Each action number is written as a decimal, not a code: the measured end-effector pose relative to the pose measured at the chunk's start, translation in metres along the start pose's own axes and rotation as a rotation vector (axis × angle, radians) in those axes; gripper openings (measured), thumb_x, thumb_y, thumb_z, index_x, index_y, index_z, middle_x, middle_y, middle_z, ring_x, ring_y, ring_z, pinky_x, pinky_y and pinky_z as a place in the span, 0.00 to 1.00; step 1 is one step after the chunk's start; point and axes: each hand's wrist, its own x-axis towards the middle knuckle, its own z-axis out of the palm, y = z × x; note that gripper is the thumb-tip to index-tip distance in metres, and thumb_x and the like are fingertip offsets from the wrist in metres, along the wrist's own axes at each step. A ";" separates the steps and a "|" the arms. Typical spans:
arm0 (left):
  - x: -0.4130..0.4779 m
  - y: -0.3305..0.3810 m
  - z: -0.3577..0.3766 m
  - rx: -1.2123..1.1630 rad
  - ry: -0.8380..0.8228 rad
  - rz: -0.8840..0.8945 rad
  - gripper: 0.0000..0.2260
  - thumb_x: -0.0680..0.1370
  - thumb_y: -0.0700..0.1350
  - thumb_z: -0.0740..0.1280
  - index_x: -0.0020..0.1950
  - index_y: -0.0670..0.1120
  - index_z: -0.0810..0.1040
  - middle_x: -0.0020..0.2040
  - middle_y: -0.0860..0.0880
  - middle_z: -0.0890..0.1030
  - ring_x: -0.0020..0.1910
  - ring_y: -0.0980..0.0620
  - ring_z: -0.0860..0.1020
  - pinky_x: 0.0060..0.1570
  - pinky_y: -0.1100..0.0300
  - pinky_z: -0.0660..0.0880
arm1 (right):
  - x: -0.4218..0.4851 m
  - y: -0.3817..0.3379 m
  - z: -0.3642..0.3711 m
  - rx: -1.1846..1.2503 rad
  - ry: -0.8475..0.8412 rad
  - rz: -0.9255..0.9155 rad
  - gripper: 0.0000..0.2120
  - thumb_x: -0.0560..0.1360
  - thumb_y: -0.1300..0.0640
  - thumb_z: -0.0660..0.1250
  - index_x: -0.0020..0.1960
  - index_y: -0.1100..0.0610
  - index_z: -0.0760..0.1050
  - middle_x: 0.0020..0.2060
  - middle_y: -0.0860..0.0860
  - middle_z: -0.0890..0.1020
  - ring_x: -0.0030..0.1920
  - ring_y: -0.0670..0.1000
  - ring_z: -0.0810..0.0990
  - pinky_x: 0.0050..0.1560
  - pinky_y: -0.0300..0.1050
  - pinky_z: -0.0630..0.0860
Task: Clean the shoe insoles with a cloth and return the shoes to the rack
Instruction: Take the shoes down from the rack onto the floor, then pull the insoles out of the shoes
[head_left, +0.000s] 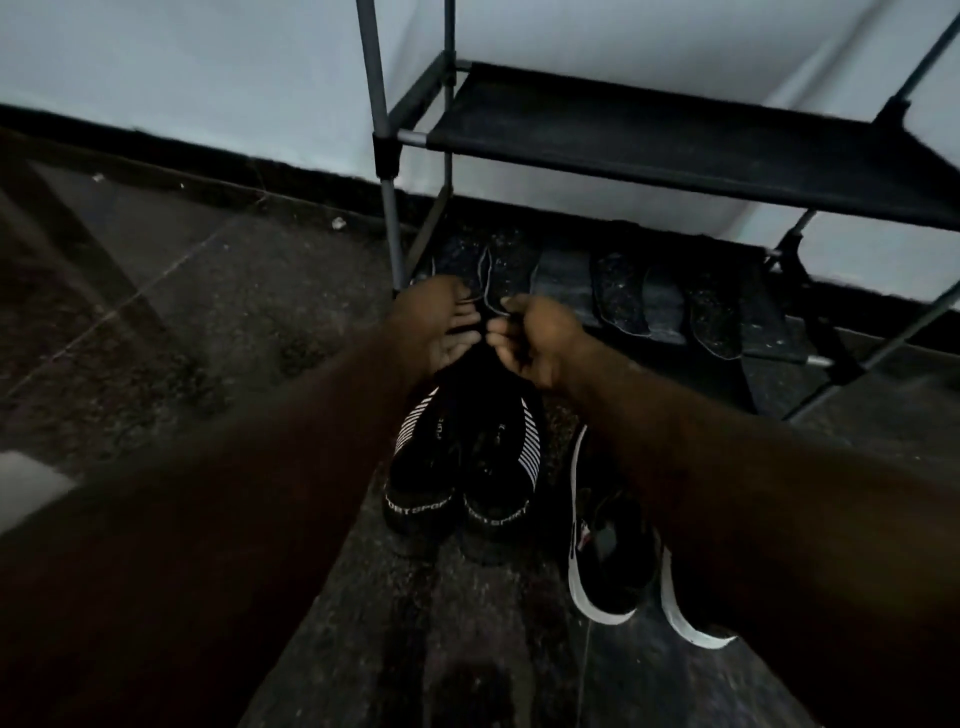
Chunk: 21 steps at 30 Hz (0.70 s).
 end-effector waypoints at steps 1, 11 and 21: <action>-0.011 0.003 0.001 0.036 -0.026 0.011 0.12 0.83 0.50 0.60 0.46 0.46 0.76 0.47 0.50 0.82 0.38 0.52 0.79 0.34 0.62 0.71 | -0.008 0.001 -0.002 -0.015 -0.019 -0.019 0.14 0.84 0.52 0.60 0.42 0.55 0.75 0.35 0.50 0.79 0.33 0.46 0.74 0.33 0.38 0.70; -0.204 -0.078 0.006 0.062 -0.051 0.087 0.09 0.84 0.46 0.59 0.49 0.45 0.77 0.51 0.49 0.81 0.37 0.51 0.78 0.30 0.63 0.72 | -0.197 0.101 -0.055 -0.028 0.009 -0.170 0.09 0.82 0.57 0.61 0.46 0.54 0.78 0.38 0.51 0.82 0.35 0.49 0.82 0.34 0.39 0.74; -0.335 -0.176 -0.033 0.017 -0.007 0.081 0.09 0.85 0.47 0.60 0.58 0.46 0.77 0.53 0.49 0.81 0.42 0.51 0.79 0.34 0.59 0.72 | -0.328 0.184 -0.074 -0.156 0.002 -0.149 0.06 0.84 0.56 0.60 0.54 0.54 0.76 0.42 0.54 0.82 0.36 0.50 0.81 0.32 0.40 0.74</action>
